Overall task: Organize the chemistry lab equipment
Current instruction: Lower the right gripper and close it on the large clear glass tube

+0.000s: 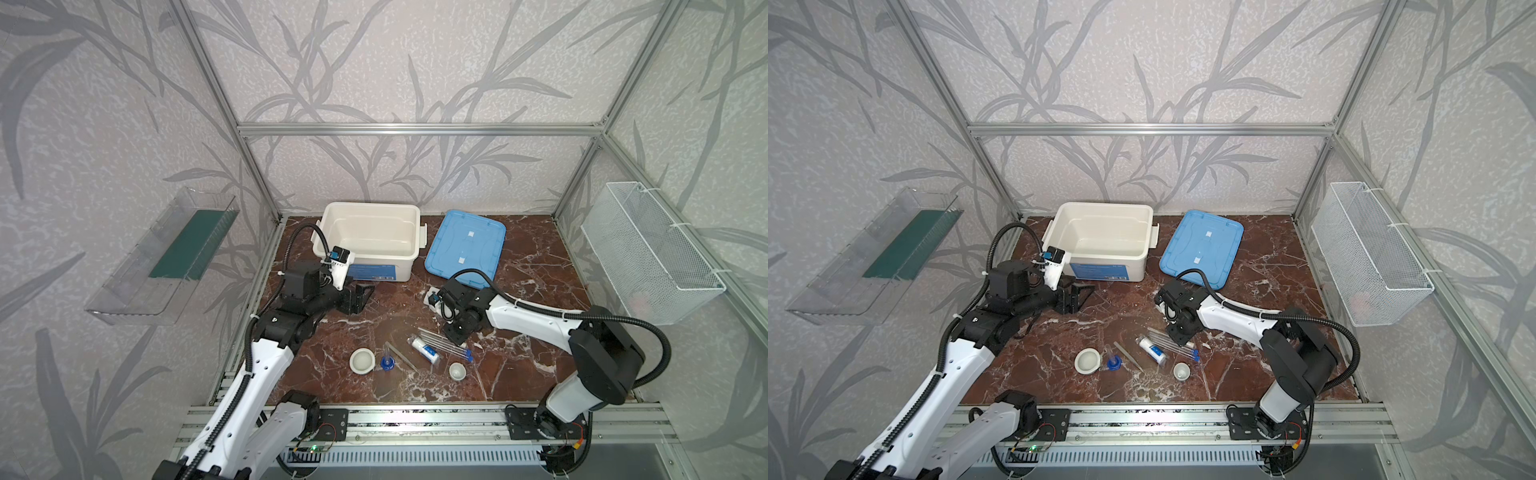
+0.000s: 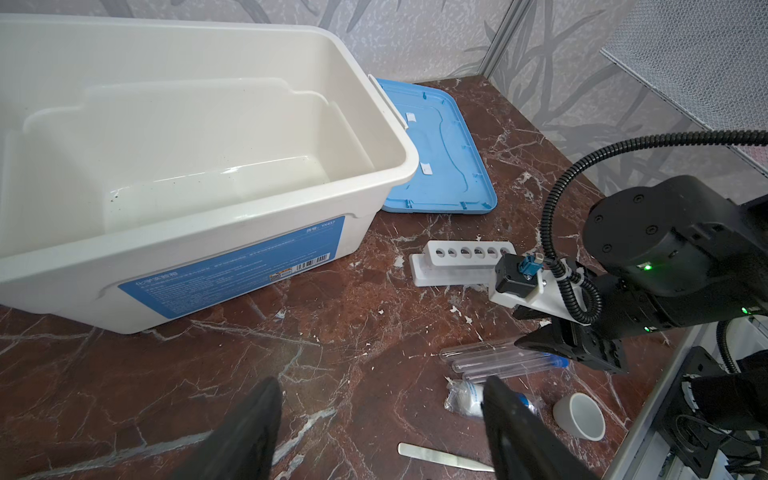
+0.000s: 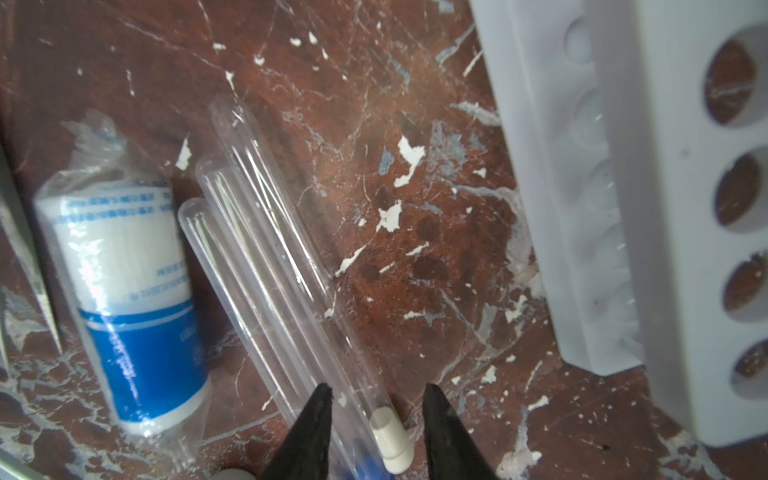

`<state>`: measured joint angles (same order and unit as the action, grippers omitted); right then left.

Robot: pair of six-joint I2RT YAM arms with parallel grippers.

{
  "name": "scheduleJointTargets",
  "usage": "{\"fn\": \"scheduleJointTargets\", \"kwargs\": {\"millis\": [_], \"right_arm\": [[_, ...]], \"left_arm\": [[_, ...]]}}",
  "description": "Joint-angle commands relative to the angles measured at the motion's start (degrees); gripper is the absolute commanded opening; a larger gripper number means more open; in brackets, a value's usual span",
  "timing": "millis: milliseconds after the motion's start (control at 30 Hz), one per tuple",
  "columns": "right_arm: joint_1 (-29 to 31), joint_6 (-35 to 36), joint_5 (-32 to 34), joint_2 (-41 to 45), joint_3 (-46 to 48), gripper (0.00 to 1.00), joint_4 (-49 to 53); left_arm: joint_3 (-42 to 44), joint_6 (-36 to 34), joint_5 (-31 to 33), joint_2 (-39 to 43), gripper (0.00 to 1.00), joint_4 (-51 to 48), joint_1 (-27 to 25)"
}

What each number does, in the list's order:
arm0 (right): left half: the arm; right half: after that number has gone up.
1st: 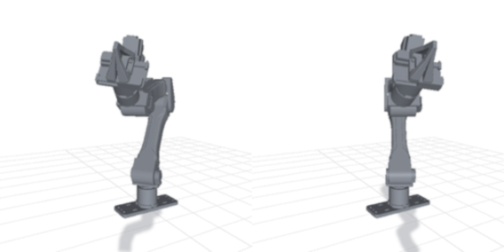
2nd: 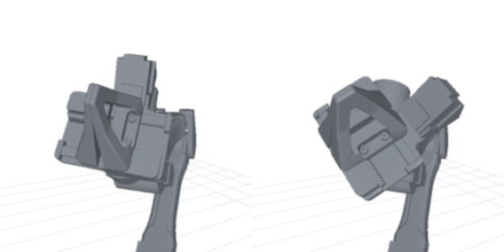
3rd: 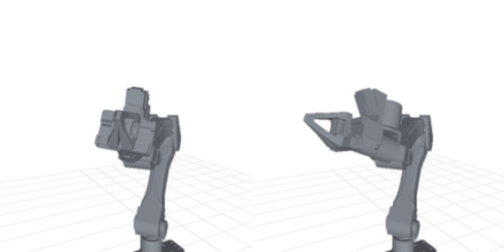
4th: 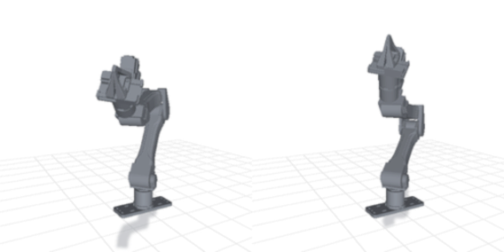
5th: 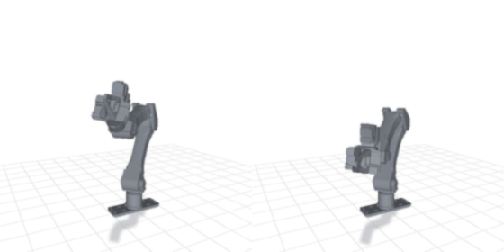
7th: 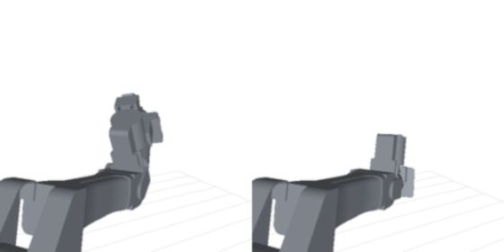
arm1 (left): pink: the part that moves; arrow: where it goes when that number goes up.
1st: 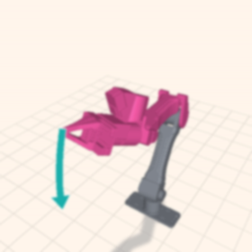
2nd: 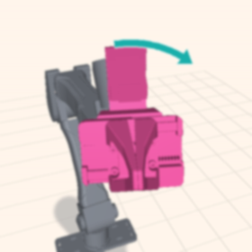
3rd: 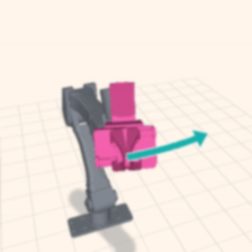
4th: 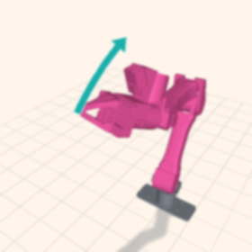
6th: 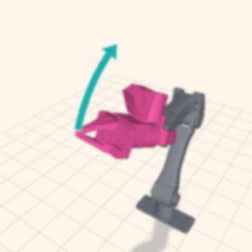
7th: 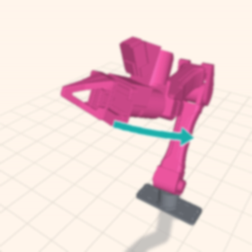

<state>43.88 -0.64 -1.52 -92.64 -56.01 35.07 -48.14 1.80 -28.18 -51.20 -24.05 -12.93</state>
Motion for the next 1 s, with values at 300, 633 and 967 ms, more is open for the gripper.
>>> {"fn": "scheduleJointTargets", "kwargs": {"millis": [300, 633, 967], "right_arm": [[0.59, -4.01, -0.59, -2.88, -1.56, 0.36, 0.29], [0.59, -5.36, -0.30, -4.83, -1.94, 0.33, 0.10], [0.59, -4.37, -3.25, -4.83, -1.95, 0.28, -1.06]], "left_arm": [[-0.60, -2.32, -1.23, -0.48, 0.76, -1.46, -0.17], [-0.64, -2.51, -0.99, -0.30, 0.76, -1.70, -0.17], [-0.80, -2.68, -1.17, -0.57, 0.77, -1.79, -0.17]]}}
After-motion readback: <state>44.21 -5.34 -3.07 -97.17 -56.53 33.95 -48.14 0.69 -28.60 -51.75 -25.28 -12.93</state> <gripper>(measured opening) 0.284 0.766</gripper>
